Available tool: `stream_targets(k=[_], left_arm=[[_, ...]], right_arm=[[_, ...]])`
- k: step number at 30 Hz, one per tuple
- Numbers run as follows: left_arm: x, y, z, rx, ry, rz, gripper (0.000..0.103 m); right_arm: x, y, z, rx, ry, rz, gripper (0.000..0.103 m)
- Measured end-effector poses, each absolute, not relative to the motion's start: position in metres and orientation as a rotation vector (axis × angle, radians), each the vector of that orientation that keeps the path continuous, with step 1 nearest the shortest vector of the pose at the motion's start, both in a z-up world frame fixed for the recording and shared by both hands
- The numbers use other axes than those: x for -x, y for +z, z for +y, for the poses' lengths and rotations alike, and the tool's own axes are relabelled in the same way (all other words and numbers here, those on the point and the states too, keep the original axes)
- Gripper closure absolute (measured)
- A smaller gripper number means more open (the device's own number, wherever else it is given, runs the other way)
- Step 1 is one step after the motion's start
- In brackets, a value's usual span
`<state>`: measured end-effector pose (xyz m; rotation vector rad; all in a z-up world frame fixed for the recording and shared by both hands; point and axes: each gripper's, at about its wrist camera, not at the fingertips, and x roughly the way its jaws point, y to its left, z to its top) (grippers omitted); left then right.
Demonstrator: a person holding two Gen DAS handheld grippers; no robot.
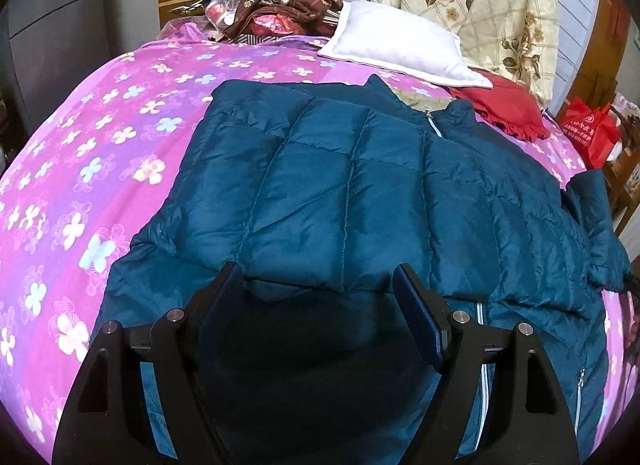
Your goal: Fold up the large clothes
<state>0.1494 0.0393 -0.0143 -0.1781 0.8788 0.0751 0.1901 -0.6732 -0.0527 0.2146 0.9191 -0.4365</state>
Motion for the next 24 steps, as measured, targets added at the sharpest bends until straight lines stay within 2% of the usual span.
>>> stream_targets(k=[1,3,7,11,15,20,24], left_arm=[[-0.149,-0.014,0.039,0.179,0.073,0.879,0.025],[-0.149,-0.014,0.040,0.179,0.079,0.879,0.025],[-0.148,-0.011,0.047,0.186,0.108,0.874,0.025],[-0.149,-0.010,0.054,0.186,0.122,0.887,0.025],[-0.154,-0.017,0.061,0.146,0.160,0.933,0.025],[-0.156,-0.021,0.083,0.107,0.291,0.954,0.025],[-0.159,-0.022,0.106,0.101,0.382,0.962,0.025]], right_arm=[[-0.191,-0.050,-0.662,-0.174,-0.420,0.929,0.091],[-0.188,-0.042,-0.647,-0.096,-0.460,0.919,0.096],[-0.157,0.008,-0.608,-0.006,-0.537,0.732,0.096],[-0.131,0.057,-0.554,0.148,-0.571,0.630,0.096],[-0.120,0.084,-0.480,0.173,-0.439,0.577,0.096],[-0.130,0.079,-0.360,0.156,-0.194,0.558,0.096],[-0.151,0.049,-0.244,0.151,0.020,0.604,0.096]])
